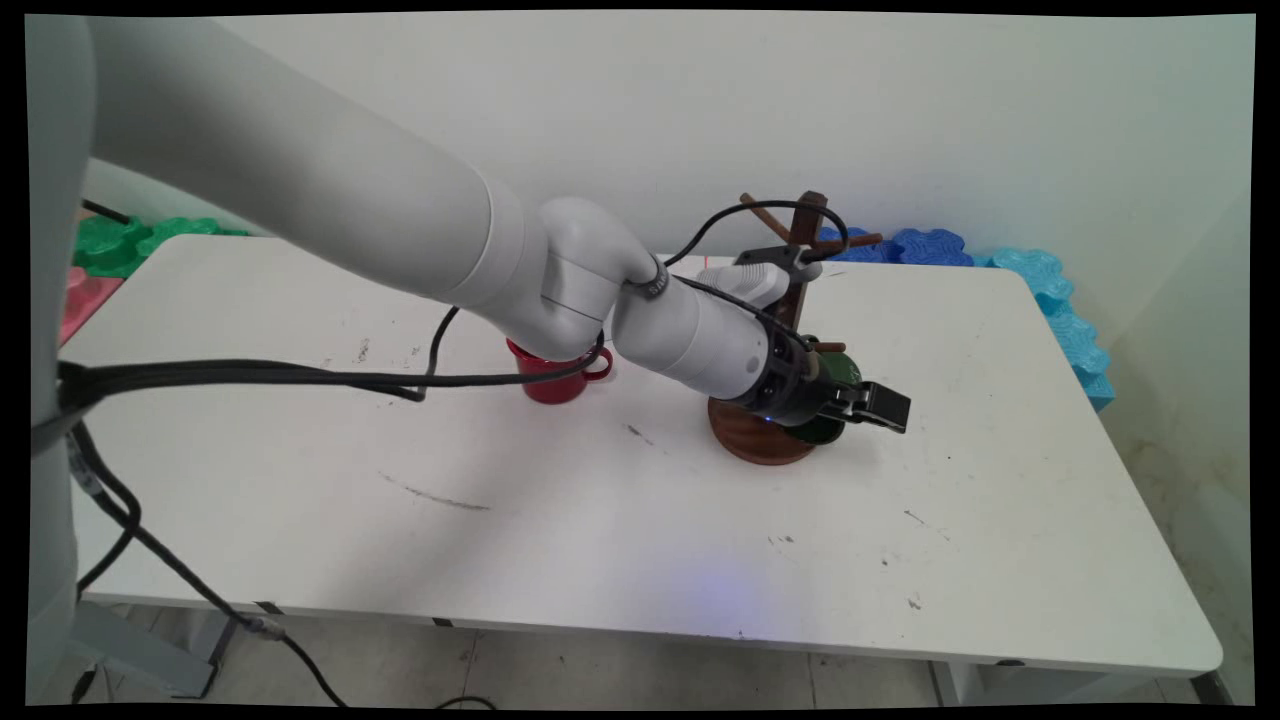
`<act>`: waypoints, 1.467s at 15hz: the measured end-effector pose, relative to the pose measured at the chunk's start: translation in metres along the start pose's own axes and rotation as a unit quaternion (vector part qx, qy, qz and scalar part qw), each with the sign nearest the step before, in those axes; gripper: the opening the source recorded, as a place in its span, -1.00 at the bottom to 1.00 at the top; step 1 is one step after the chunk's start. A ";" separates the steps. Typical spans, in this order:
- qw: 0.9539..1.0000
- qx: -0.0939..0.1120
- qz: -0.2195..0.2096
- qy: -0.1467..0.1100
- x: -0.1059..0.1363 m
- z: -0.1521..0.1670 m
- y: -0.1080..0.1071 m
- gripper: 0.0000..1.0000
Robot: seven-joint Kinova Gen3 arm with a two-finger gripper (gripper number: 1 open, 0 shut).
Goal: Pick up the green mug from the rack, then place the picked object on the table
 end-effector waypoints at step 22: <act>0.999 0.008 0.050 0.005 0.004 -0.009 -0.005 -1.00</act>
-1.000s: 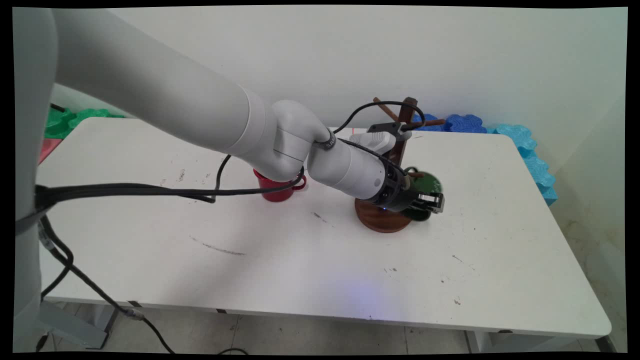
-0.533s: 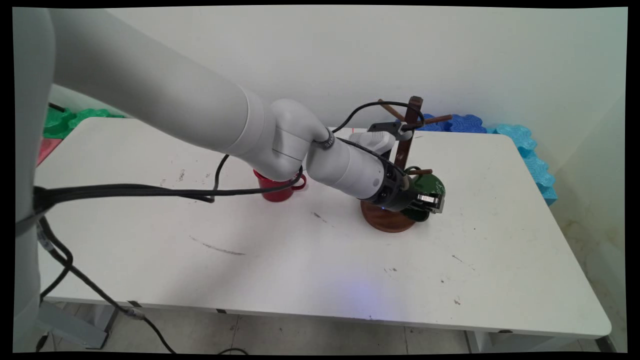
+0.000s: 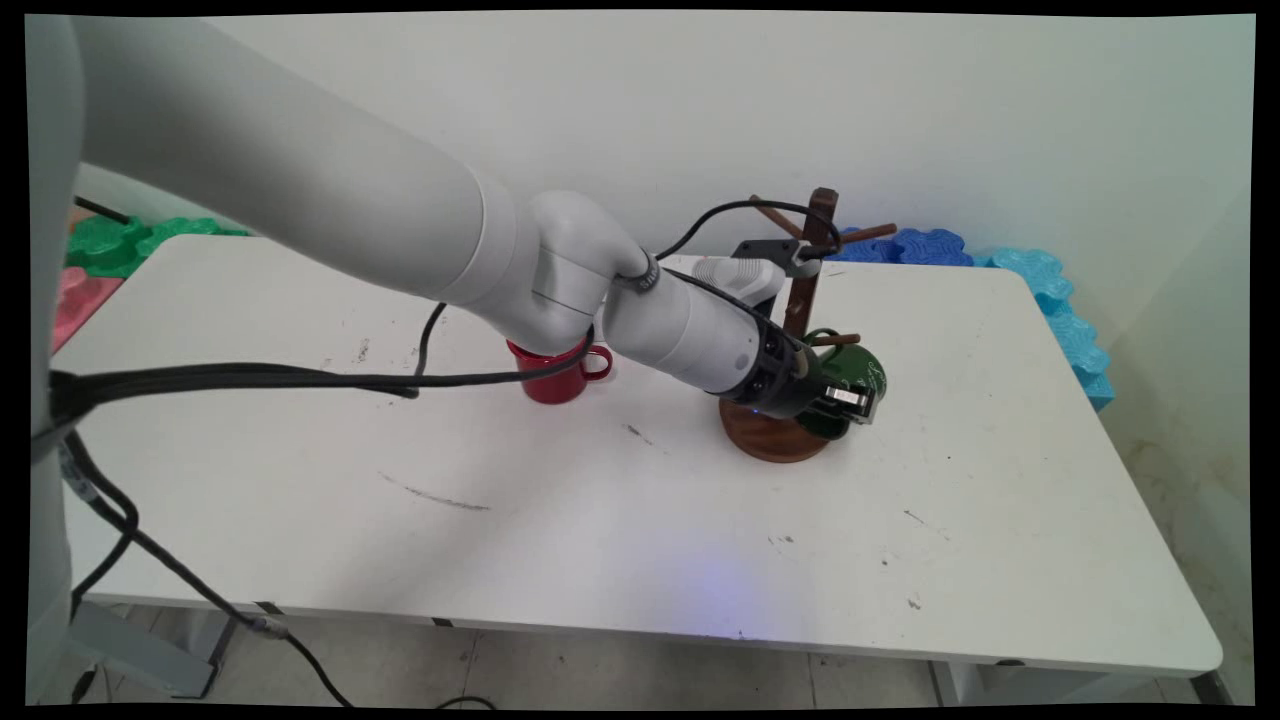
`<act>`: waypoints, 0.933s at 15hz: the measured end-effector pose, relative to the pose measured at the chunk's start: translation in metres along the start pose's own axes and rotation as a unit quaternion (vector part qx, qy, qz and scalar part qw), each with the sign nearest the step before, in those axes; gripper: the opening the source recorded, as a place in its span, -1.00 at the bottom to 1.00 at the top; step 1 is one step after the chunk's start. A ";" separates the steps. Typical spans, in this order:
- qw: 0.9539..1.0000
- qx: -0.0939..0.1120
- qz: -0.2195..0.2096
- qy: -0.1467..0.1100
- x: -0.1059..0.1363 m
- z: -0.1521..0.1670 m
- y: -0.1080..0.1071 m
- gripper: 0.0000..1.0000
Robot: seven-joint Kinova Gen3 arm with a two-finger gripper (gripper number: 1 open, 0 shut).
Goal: Place the picked object on the table
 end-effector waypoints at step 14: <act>0.999 -0.007 0.045 0.001 0.010 -0.022 0.000 -1.00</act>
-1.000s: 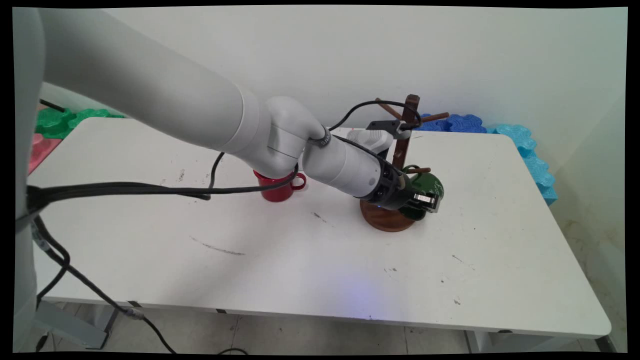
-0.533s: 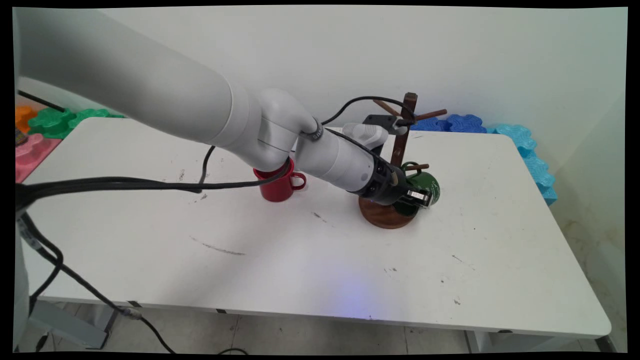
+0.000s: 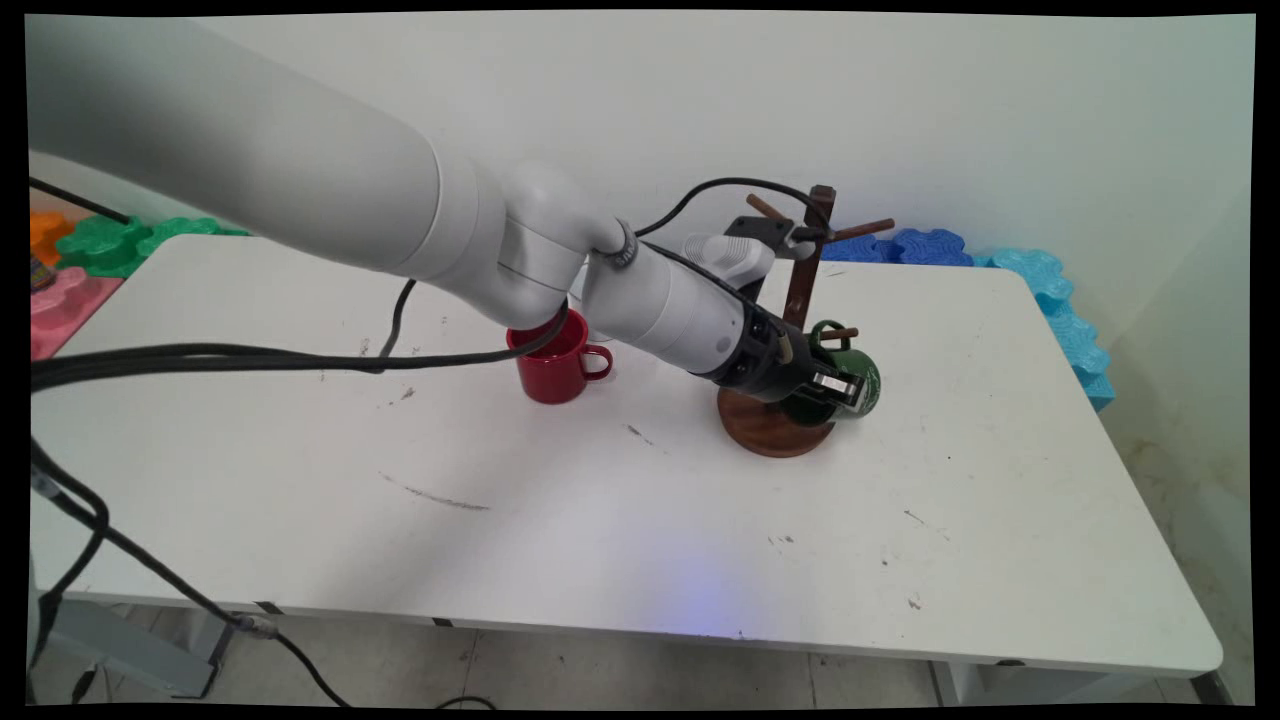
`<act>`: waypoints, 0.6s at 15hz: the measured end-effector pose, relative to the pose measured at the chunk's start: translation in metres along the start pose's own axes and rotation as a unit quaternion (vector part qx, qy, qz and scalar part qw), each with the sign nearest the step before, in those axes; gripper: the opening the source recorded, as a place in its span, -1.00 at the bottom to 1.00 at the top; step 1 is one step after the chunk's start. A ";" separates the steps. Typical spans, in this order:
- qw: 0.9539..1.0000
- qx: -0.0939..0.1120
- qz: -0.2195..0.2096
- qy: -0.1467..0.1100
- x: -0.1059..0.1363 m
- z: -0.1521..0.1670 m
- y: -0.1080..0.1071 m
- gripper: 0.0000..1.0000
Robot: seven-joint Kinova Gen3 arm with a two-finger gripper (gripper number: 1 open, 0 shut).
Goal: Place the picked object on the table
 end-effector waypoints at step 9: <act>1.000 -0.007 0.003 0.004 0.006 -0.003 0.004 -1.00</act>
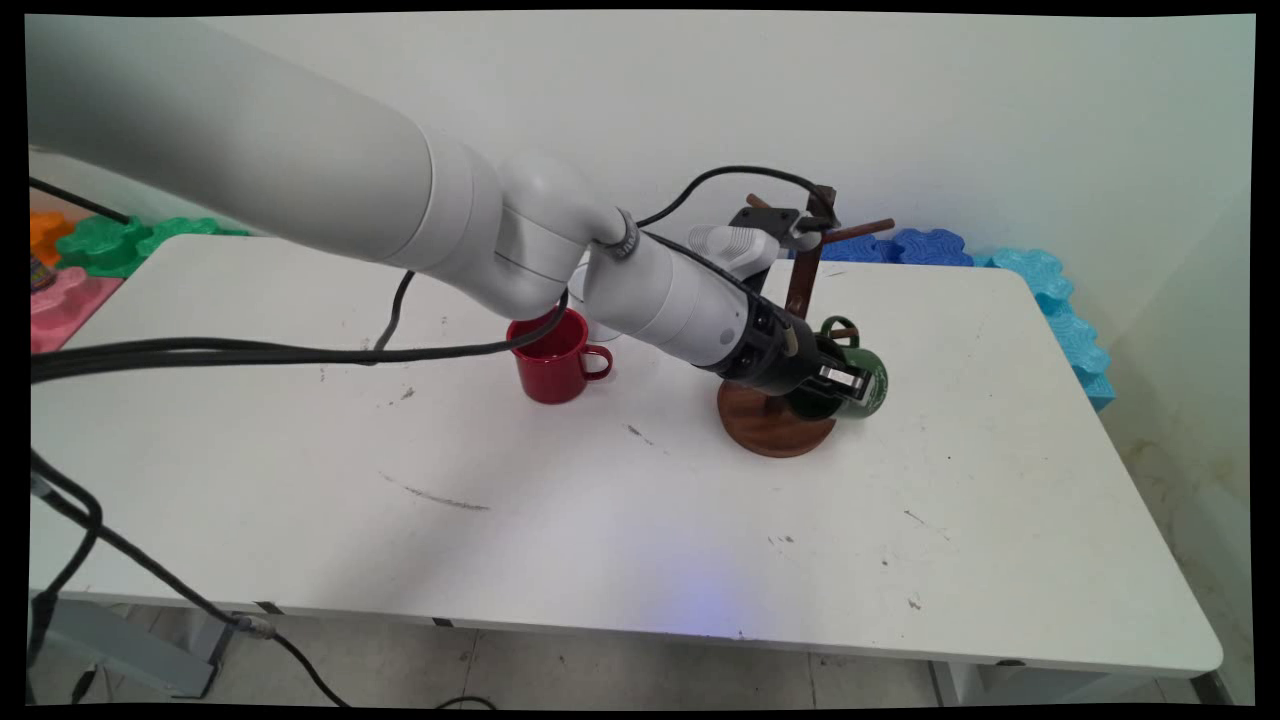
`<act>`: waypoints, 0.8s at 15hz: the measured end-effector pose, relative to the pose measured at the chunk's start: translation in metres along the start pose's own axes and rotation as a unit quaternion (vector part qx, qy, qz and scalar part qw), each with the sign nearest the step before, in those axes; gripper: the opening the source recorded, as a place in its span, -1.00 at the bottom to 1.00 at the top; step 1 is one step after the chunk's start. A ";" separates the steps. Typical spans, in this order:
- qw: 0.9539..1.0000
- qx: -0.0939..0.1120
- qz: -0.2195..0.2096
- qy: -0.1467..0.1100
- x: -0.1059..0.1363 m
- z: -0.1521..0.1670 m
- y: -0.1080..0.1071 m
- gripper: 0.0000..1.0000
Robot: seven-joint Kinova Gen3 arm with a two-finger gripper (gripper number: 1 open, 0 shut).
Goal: Place the picked object on the table
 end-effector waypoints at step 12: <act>1.000 -0.012 0.001 0.006 0.007 -0.001 0.010 -1.00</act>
